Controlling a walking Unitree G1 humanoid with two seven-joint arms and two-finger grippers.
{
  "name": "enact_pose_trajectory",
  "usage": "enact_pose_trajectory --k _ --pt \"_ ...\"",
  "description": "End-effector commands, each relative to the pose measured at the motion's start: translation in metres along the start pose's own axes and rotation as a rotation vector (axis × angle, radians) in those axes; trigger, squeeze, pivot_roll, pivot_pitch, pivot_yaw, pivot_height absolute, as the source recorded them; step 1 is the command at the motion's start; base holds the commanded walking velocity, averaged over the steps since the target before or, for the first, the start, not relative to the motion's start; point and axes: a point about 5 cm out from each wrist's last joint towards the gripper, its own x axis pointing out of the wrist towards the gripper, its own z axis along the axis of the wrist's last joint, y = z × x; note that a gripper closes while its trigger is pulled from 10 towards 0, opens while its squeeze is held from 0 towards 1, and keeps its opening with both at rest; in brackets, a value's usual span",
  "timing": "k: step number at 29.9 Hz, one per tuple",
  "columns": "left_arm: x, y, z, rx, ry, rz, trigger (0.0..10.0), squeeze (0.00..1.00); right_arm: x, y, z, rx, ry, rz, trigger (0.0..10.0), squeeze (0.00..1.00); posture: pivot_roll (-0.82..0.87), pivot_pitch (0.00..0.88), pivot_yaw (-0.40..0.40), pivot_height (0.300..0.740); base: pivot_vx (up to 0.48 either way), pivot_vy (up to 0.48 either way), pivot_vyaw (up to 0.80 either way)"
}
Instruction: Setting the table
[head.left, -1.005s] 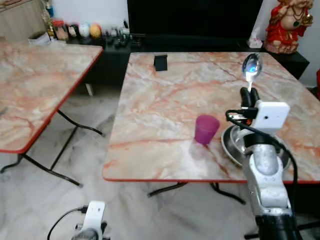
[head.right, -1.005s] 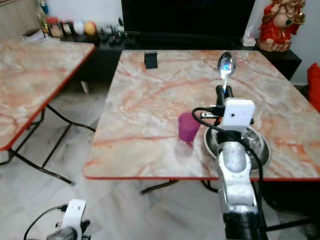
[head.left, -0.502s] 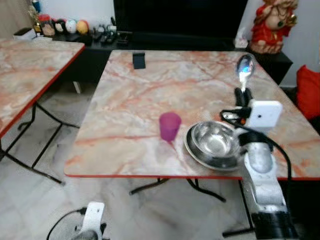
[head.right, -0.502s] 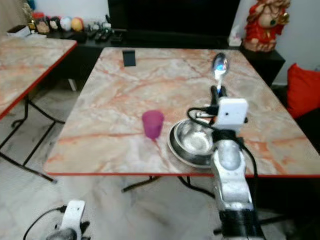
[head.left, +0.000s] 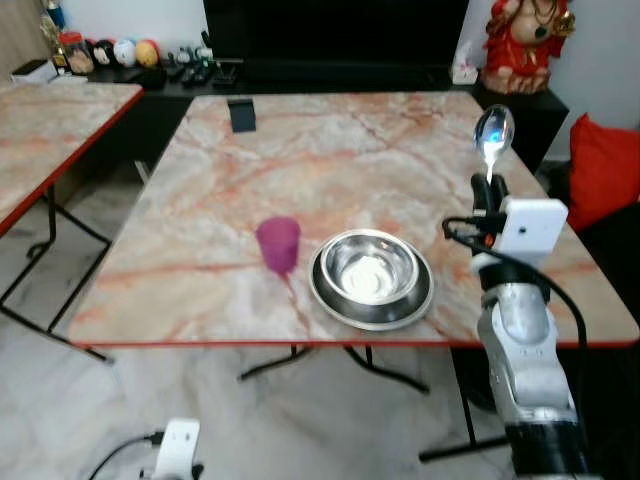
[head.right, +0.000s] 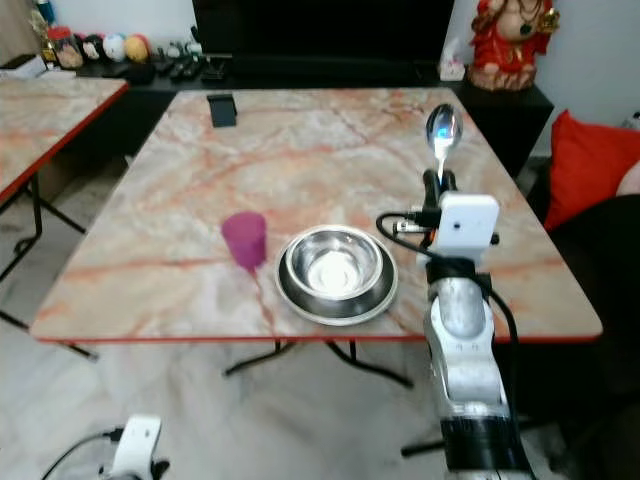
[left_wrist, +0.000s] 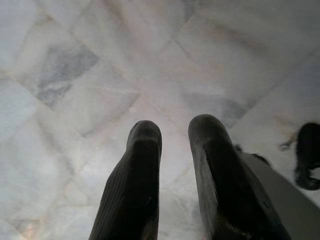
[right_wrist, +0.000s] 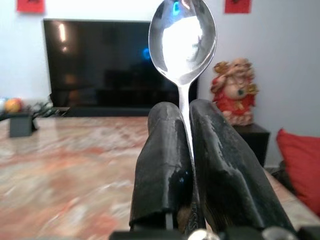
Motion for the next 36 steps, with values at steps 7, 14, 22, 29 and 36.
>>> enact_pose_trajectory --k 7,14,22,29,36 --pt "-0.002 0.004 -0.013 -0.003 0.056 0.011 10.0 0.00 0.003 0.003 0.007 0.025 -0.021 -0.001 10.0 0.00 -0.08 0.000 0.012 0.740 0.000 0.000 0.00" --pt "-0.004 0.012 -0.021 -0.001 0.074 0.022 10.0 0.00 0.005 0.005 0.009 0.028 -0.028 0.004 10.0 0.00 -0.08 0.000 0.012 0.740 0.274 0.000 0.00" --pt "-0.005 0.014 -0.025 -0.003 0.087 0.028 10.0 0.00 0.005 0.005 0.009 0.027 -0.025 0.007 10.0 0.00 -0.08 0.000 0.012 0.740 0.320 0.000 0.00" --pt "-0.005 0.016 -0.025 -0.003 0.086 0.035 10.0 0.00 0.006 0.005 0.009 0.027 -0.022 0.009 10.0 0.00 -0.08 0.000 0.014 0.740 0.162 0.000 0.00" --pt "-0.003 0.009 -0.018 0.001 0.078 0.022 10.0 0.00 0.008 0.004 0.010 0.039 -0.007 -0.013 10.0 0.00 -0.08 0.000 0.014 0.740 0.000 0.000 0.00"
